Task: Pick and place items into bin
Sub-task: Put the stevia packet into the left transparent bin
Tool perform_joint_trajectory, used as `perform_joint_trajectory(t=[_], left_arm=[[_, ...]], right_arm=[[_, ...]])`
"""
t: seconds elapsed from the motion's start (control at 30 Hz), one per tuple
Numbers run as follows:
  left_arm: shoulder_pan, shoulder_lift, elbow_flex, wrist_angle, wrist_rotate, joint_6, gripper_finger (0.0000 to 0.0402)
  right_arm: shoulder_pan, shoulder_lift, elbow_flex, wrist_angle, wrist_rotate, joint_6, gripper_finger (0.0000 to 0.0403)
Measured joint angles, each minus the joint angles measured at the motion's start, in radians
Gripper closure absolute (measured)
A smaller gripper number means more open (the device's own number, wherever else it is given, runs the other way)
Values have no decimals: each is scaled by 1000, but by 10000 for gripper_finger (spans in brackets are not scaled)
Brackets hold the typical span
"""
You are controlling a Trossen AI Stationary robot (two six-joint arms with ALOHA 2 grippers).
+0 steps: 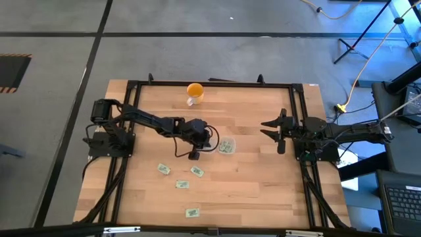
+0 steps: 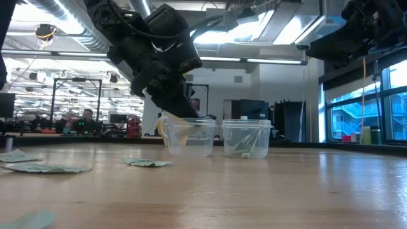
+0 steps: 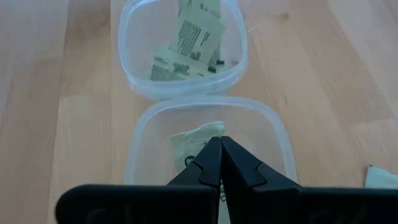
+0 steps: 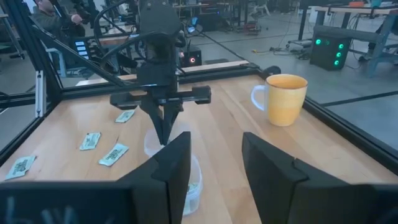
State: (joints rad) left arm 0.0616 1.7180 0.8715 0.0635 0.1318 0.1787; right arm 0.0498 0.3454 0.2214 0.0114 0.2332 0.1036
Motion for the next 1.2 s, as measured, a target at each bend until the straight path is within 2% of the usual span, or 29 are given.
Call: perform_joint_trajectory(t=[0.37, 0.5, 0.73, 1.0, 1.2], left_arm=[[0, -25, -1, -8, -8, -8, 330], [-12, -103, -1, -22, 3, 0, 318], [-111, -263, -1, -124, 18, 145, 315], [-262, -277, -1, -240, 4, -14, 315], [-323, -223, -1, -266, -87, -109, 315]], right_arm=[[0, 0, 0, -9, 0, 0, 255], [0, 0, 0, -15, -1, 1, 255], [0, 0, 0, -27, -1, 26, 255], [0, 1, 0, -48, -1, 53, 255], [0, 1, 0, -48, -1, 53, 255]])
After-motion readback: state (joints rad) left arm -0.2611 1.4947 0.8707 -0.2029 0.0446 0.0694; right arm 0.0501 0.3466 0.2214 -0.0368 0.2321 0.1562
